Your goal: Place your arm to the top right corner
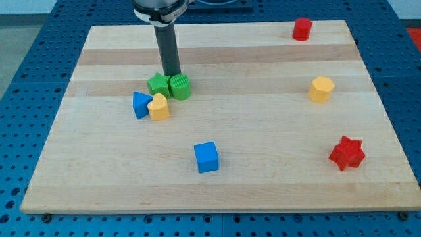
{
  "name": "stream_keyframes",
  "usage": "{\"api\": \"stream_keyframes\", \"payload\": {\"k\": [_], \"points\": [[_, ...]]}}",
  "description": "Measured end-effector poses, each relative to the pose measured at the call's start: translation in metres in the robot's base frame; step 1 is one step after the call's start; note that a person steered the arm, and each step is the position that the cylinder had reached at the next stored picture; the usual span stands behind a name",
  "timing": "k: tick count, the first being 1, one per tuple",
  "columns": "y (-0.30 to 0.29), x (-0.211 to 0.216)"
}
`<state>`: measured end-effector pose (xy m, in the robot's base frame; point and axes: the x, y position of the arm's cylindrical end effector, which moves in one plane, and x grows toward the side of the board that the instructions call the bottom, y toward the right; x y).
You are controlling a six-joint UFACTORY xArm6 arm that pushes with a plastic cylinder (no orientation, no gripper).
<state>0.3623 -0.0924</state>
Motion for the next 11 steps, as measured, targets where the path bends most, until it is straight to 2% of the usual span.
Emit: {"api": "stream_keyframes", "payload": {"k": [1, 2, 4, 5, 6, 7, 8, 9, 11], "points": [[0.000, 0.003], [0.019, -0.016], [0.126, -0.152], [0.148, -0.171], [0.154, -0.170], [0.226, -0.169], [0.323, -0.170], [0.374, -0.170], [0.364, -0.165]]}}
